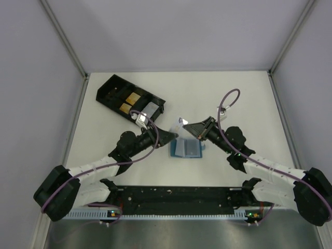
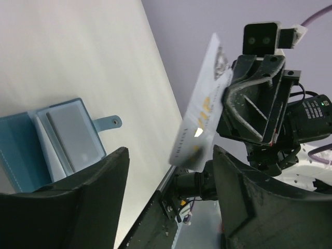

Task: Take the credit cards out of the card holder
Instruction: Place the credit card in the storage box.

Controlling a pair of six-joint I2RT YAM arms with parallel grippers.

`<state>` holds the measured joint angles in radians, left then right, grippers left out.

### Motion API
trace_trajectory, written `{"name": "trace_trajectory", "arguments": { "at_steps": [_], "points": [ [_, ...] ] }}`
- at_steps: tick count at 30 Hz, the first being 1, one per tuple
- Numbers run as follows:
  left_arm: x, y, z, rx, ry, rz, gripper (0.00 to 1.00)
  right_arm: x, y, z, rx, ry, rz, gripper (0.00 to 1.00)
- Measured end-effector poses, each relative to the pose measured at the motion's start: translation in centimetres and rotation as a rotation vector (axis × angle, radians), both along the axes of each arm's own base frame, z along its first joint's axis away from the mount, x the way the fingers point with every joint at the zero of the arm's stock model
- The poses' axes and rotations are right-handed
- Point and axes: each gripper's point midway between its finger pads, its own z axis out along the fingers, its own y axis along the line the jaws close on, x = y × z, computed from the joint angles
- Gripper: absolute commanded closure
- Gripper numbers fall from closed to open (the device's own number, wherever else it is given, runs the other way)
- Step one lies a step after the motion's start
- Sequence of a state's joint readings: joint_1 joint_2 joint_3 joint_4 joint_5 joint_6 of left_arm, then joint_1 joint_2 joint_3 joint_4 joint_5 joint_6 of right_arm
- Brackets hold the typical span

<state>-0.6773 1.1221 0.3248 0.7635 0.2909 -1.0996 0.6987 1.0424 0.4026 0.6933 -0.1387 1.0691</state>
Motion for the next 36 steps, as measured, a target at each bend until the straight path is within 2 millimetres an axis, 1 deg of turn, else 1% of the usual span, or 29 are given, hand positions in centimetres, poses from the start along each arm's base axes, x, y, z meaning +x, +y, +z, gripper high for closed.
{"name": "trace_trajectory", "arguments": {
  "at_steps": [3, 4, 7, 9, 10, 11, 13, 15, 19, 20, 22, 25, 27, 29, 30, 33, 36],
  "points": [
    [0.3, -0.2, 1.4, -0.026, -0.036, 0.006, 0.57, -0.1, 0.0, -0.1, 0.004, 0.007, 0.000, 1.00],
    [0.5, -0.2, 1.7, -0.031, -0.046, 0.010, 0.65, -0.1, 0.0, -0.1, 0.005, 0.007, 0.000, 1.00],
    [0.7, -0.3, 2.6, -0.045, -0.074, 0.017, 1.00, -0.3, 0.0, -0.4, 0.010, 0.009, 0.004, 1.00],
    [0.7, -0.3, 2.9, -0.051, -0.086, 0.016, 1.00, -0.3, -0.1, -0.7, 0.007, 0.013, 0.002, 1.00],
    [0.7, -0.3, 3.1, -0.053, -0.098, 0.015, 1.00, -0.3, -0.2, -1.0, 0.001, 0.020, -0.002, 0.92],
    [0.7, -0.3, 3.2, -0.051, -0.105, 0.015, 1.00, -0.3, -0.2, -1.1, -0.001, 0.020, -0.003, 0.82],
    [0.8, -0.3, 3.1, -0.042, -0.114, 0.018, 1.00, -0.5, -0.2, -1.3, -0.019, 0.011, 0.004, 0.58],
    [1.0, 0.2, 3.0, -0.021, -0.132, 0.026, 1.00, -0.9, -0.3, -1.9, -0.059, 0.003, 0.033, 0.46],
    [1.6, 1.9, 2.8, 0.065, -0.174, 0.027, 1.00, -1.6, -1.4, -2.5, -0.159, -0.041, 0.091, 0.34],
    [1.6, 2.1, 3.0, 0.091, -0.193, 0.009, 1.00, -1.1, -2.3, -2.5, -0.194, -0.056, 0.082, 0.32],
    [1.3, 2.0, 3.9, 0.143, -0.238, -0.052, 1.00, -1.0, -3.0, -2.0, -0.275, -0.100, 0.111, 0.30],
    [0.0, 1.2, 5.5, 0.210, -0.322, -0.190, 1.00, -1.7, -2.6, 0.1, -0.368, -0.203, 0.209, 0.29],
    [-0.9, 1.0, 6.3, 0.252, -0.378, -0.277, 1.00, -2.4, -2.2, 1.9, -0.411, -0.290, 0.285, 0.29],
    [-1.8, 0.9, 6.5, 0.302, -0.424, -0.354, 1.00, -3.1, -1.9, 3.2, -0.441, -0.366, 0.350, 0.31],
    [-2.0, 1.0, 6.4, 0.324, -0.432, -0.386, 1.00, -3.4, -1.8, 3.6, -0.451, -0.393, 0.376, 0.34],
    [-3.0, 1.1, 6.2, 0.374, -0.451, -0.480, 1.00, -4.2, -1.3, 3.7, -0.465, -0.430, 0.464, 0.41],
    [-3.8, 1.2, 6.2, 0.398, -0.468, -0.552, 1.00, -4.7, -0.5, 3.0, -0.467, -0.427, 0.562, 0.46]
  ]
}}
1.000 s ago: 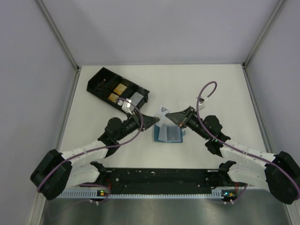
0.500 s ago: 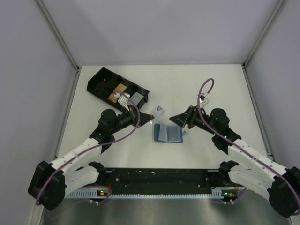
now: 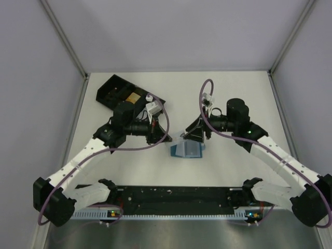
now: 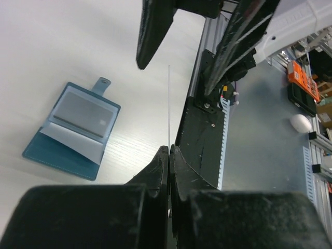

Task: Take the credit cards out of the card holder
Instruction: Place the credit card in the storage box.

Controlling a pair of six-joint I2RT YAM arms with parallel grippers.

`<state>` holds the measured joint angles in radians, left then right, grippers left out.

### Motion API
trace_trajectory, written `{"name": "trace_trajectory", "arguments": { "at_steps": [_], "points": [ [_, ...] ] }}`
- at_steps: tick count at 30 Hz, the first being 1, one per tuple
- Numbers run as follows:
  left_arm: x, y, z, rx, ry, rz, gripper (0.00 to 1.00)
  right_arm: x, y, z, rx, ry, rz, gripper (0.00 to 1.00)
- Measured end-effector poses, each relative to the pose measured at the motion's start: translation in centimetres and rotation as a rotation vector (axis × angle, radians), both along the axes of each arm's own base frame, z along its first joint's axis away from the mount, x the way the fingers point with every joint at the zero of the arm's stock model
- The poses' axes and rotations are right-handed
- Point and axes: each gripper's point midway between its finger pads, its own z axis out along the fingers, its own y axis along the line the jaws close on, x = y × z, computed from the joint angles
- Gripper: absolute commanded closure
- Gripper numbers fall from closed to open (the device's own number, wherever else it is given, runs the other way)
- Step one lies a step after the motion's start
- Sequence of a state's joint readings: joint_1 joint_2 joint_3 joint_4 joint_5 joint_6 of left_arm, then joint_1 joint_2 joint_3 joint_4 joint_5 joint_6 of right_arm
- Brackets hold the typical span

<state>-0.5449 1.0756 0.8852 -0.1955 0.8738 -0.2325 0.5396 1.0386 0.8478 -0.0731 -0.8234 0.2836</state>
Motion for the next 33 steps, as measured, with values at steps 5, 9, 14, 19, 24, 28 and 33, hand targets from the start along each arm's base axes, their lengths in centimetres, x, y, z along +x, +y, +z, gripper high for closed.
{"name": "trace_trajectory", "arguments": {
  "at_steps": [5, 9, 14, 19, 24, 28, 33],
  "points": [
    [-1.2, 0.2, -0.1, 0.036, -0.004, -0.087, 1.00, -1.2, 1.2, -1.7, -0.037, 0.041, 0.108, 0.68],
    [-1.9, 0.4, -0.6, 0.074, -0.002, -0.132, 1.00, -2.3, 1.9, -2.2, -0.040, 0.063, 0.172, 0.82],
    [-2.3, 0.7, -1.2, 0.105, 0.008, -0.152, 0.97, -3.0, 2.5, -1.8, -0.019, 0.065, 0.229, 1.00],
    [-1.7, 0.9, -1.3, 0.128, 0.011, -0.096, 0.37, -2.4, 3.0, -1.0, 0.008, 0.054, 0.204, 1.00],
    [0.9, 2.0, -0.7, 0.132, 0.012, 0.159, 0.16, -0.3, 3.1, 0.3, 0.100, 0.062, 0.030, 1.00],
    [1.7, 3.6, -0.4, -0.044, 0.020, 0.405, 0.20, 1.0, 2.6, -0.4, 0.206, 0.157, -0.143, 1.00],
    [2.3, 4.5, -1.8, -0.251, 0.152, 0.579, 0.21, 1.6, 2.9, -1.4, 0.321, 0.299, -0.285, 1.00]
  ]
}}
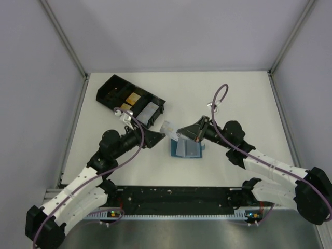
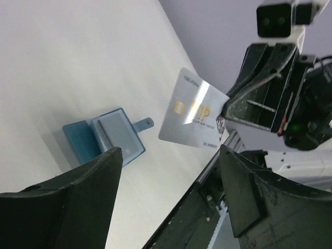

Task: Take the credit cards out of the card holder
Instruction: Place the credit card in the storage box.

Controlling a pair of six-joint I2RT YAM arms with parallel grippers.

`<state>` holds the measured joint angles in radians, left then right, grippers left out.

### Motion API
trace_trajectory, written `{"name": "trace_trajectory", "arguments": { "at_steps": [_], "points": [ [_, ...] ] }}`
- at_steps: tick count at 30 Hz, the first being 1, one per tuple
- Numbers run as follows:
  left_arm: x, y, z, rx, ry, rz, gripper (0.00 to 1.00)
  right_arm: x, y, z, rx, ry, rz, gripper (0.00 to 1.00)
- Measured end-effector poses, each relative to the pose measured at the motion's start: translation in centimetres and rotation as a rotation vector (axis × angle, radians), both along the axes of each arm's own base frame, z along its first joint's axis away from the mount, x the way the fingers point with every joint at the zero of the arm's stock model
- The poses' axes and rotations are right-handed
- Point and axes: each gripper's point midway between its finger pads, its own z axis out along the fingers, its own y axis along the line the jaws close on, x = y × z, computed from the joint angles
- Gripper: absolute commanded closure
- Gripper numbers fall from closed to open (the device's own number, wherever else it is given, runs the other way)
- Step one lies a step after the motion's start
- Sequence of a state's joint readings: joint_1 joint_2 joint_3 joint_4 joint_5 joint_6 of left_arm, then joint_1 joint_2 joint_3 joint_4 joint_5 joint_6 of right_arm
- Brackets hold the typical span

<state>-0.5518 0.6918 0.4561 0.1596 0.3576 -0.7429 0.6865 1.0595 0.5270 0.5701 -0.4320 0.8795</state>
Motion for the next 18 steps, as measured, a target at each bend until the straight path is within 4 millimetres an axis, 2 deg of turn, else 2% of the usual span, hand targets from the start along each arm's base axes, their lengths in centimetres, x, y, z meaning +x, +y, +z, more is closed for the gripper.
{"name": "trace_trajectory", "arguments": {
  "at_steps": [3, 8, 12, 16, 18],
  "points": [
    [0.8, -0.3, 0.3, -0.083, 0.060, 0.042, 0.22, 0.5, -0.1, 0.1, 0.072, 0.069, -0.069, 1.00],
    [1.4, -0.8, 2.5, -0.196, 0.065, 0.062, 0.26, 0.6, 0.2, 1.9, 0.175, 0.106, -0.116, 1.00],
    [2.0, -1.5, 2.9, -0.243, 0.085, 0.060, 0.30, 0.4, 0.5, 3.1, 0.231, 0.114, -0.126, 1.00],
    [2.1, -2.2, 2.8, -0.266, 0.110, 0.052, 0.50, 0.3, 0.7, 3.5, 0.256, 0.123, -0.136, 1.00],
    [2.1, -2.4, 3.4, -0.289, 0.100, 0.049, 0.63, 0.5, 0.8, 3.4, 0.259, 0.134, -0.143, 1.00]
  ]
}}
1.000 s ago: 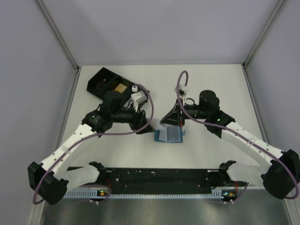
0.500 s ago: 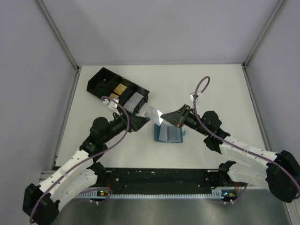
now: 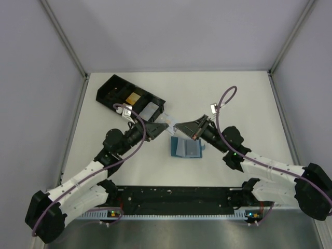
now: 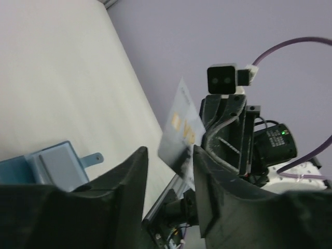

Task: Take the credit cards out of the card holder
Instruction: Place the credit card in the storage box.

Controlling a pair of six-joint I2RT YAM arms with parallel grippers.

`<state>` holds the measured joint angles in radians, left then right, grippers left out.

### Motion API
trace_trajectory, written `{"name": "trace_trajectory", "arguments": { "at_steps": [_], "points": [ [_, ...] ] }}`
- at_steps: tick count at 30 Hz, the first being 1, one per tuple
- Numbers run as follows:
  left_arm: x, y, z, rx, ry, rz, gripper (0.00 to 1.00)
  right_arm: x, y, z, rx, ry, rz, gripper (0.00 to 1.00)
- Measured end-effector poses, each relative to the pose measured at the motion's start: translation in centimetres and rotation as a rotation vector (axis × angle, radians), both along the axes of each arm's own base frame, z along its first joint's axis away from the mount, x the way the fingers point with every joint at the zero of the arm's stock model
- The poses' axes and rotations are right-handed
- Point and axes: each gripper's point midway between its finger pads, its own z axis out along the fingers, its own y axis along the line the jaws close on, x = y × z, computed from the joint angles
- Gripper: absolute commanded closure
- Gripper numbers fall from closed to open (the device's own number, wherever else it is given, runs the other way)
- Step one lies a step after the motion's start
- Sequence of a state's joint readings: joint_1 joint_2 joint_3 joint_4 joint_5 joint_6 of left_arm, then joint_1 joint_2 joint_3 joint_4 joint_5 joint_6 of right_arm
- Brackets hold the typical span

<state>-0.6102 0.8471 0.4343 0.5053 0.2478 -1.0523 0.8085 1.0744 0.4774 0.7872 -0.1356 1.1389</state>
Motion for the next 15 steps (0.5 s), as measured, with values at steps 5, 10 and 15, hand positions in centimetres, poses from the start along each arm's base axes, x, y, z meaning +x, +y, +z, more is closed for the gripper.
{"name": "trace_trajectory", "arguments": {
  "at_steps": [5, 10, 15],
  "points": [
    [-0.1, -0.1, 1.4, -0.046, -0.031, 0.003, 1.00, 0.2, 0.1, -0.4, 0.006, 0.018, -0.008, 1.00],
    [0.1, 0.3, 1.7, -0.044, -0.052, 0.035, 1.00, 0.5, -0.1, -1.1, -0.010, 0.029, -0.028, 0.56],
    [2.5, 3.7, -0.4, 0.057, 0.002, 0.243, 1.00, 0.9, -1.4, -2.6, -0.086, 0.038, -0.077, 0.23]
  ]
}}
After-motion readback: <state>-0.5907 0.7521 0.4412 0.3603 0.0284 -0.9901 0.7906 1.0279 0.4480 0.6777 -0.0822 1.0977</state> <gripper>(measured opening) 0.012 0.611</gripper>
